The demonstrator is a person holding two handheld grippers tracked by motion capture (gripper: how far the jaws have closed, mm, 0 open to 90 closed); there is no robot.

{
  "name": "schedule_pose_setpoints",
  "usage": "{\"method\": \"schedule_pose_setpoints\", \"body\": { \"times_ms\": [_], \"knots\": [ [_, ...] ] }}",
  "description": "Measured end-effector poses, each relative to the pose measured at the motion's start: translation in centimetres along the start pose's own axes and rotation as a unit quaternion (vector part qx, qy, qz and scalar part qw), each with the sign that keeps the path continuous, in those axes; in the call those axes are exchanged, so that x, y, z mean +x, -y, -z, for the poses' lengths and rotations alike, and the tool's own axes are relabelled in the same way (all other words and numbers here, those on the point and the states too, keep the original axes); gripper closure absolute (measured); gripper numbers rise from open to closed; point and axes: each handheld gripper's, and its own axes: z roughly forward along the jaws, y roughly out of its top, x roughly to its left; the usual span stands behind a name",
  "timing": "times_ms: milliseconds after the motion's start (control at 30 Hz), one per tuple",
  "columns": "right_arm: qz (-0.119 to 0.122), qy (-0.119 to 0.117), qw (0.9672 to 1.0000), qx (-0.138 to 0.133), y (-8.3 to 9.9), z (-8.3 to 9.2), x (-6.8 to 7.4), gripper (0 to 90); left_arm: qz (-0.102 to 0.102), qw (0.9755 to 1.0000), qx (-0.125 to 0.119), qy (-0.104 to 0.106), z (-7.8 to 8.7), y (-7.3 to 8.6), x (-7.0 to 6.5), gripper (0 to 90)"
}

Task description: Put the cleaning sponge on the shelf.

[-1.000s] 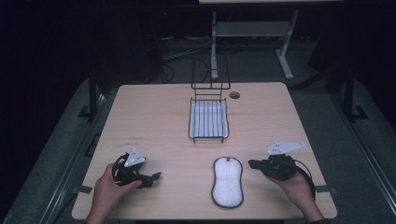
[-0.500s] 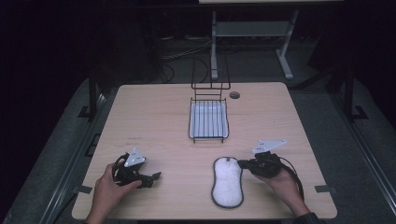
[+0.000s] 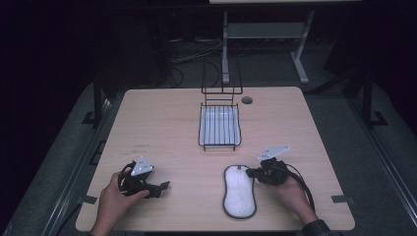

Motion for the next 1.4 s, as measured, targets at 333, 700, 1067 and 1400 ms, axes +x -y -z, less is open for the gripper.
{"method": "schedule_pose_setpoints", "body": {
  "times_ms": [333, 700, 1067, 1400],
  "knots": [
    [0.004, 0.011, 0.9999, 0.003, -1.1, -0.9, -0.3, 89.8, 0.000, 1.0000, 0.000, 0.000, 0.0, 0.0, 0.0, 12.7],
    [0.005, 0.014, 0.9999, -0.004, -2.4, -2.2, -1.0, 89.7, 0.000, 1.0000, 0.000, 0.000, 0.0, 0.0, 0.0, 12.7],
    [0.006, -0.014, 0.9993, -0.033, -2.7, -0.8, 1.2, 89.7, 0.000, 1.0000, 0.000, 0.000, 0.0, 0.0, 0.0, 12.7],
    [0.025, -0.037, 0.9985, -0.032, -1.9, 0.1, 4.4, 89.7, 0.001, 1.0000, -0.002, 0.000, 0.0, 0.0, 0.0, 12.6]
  ]
}}
